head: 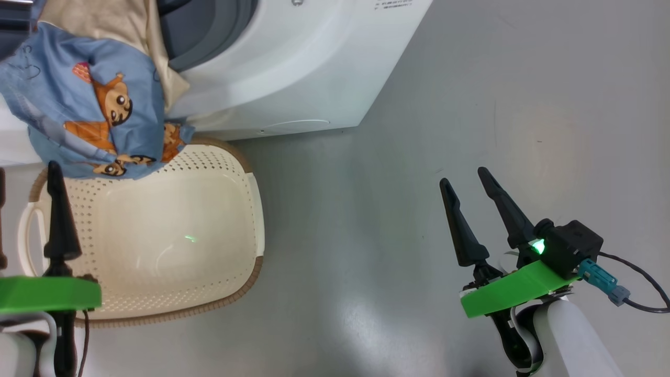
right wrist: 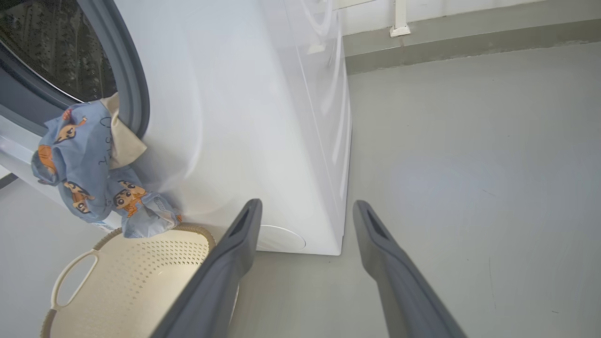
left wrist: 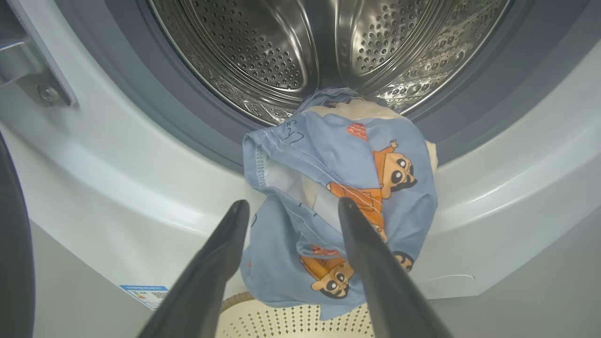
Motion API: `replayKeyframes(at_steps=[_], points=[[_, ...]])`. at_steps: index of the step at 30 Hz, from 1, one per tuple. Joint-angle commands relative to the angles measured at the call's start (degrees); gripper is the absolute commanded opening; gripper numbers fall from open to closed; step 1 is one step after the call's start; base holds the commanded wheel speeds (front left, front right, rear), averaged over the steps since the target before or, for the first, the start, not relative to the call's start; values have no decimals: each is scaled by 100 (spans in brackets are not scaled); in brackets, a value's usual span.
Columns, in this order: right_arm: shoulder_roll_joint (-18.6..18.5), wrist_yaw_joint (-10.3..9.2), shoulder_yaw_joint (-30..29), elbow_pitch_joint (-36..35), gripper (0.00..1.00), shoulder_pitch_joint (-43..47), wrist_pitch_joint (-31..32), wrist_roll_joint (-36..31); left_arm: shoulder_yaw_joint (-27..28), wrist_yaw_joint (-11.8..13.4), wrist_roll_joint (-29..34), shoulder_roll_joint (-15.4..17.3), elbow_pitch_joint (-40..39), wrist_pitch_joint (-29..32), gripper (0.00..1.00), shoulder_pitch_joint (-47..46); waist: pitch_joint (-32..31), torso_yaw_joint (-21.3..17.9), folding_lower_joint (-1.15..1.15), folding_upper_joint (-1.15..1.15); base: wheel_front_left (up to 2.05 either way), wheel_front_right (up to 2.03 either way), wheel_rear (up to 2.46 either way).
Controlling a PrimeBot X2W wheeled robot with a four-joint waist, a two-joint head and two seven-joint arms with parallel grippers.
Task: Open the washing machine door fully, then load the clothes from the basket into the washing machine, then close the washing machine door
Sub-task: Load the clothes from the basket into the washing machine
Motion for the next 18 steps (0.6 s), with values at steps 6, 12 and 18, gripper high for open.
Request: replayKeyframes(at_steps=[6,12,18], points=[[34,8,139,-99,100,140,-27,-108,309,77,33,23,-237,-33,100,381,-15,24,0,0,0,0,0],[34,8,139,-102,100,153,-27,-117,384,59,36,-60,-234,-39,100,614,-29,38,0,0,0,0,0],[34,8,109,-107,100,175,-27,-148,490,28,69,-239,-288,-41,100,895,-64,60,0,0,0,0,0]])
